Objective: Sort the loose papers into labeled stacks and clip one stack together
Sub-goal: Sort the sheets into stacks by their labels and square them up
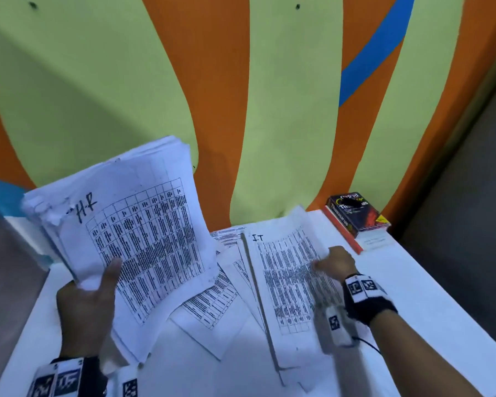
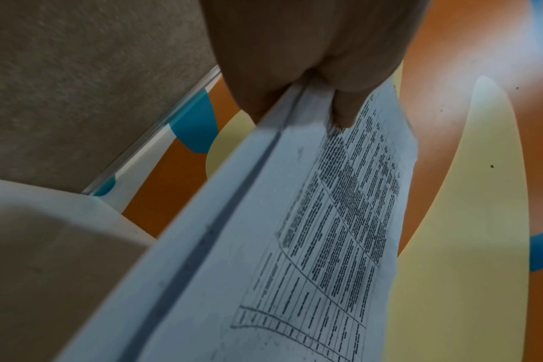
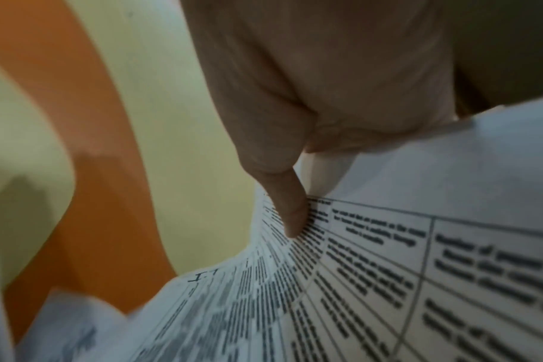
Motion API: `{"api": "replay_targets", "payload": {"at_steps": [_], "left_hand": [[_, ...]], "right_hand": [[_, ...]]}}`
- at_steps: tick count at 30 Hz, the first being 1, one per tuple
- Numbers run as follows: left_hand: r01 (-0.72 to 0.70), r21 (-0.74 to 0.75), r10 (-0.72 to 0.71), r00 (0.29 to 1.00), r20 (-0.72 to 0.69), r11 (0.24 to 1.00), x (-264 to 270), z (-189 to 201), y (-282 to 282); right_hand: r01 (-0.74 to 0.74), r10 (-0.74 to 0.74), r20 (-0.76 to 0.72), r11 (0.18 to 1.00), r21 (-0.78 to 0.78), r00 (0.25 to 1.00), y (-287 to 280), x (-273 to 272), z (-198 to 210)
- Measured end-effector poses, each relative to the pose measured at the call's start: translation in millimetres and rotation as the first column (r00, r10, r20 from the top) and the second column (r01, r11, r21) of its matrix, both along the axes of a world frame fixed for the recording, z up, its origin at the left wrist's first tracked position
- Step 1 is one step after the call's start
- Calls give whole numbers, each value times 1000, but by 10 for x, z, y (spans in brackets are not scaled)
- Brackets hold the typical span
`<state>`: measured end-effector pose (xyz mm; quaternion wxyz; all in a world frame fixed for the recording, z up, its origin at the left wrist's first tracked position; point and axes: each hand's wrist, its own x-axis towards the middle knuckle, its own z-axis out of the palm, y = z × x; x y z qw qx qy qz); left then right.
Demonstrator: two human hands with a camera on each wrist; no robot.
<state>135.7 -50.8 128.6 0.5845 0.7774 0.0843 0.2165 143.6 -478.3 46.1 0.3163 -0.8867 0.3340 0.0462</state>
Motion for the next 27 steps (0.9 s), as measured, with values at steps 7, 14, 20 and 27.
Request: {"api": "replay_targets", "payload": {"at_steps": [7, 14, 20, 27], "left_hand": [[-25, 30, 25, 1000, 1, 999, -81, 2, -29], [-69, 63, 71, 997, -27, 996, -130, 43, -43], [-71, 44, 72, 997, -16, 997, -123, 78, -8], [-114, 62, 116, 993, -27, 992, -71, 19, 252]], "right_hand": [[-35, -5, -227, 984, -173, 974, 347, 197, -56], [-19, 40, 71, 961, -274, 997, 334, 100, -13], [-37, 9, 336, 997, 75, 942, 139, 10, 362], [-49, 8, 202, 980, 195, 979, -308, -146, 755]]}}
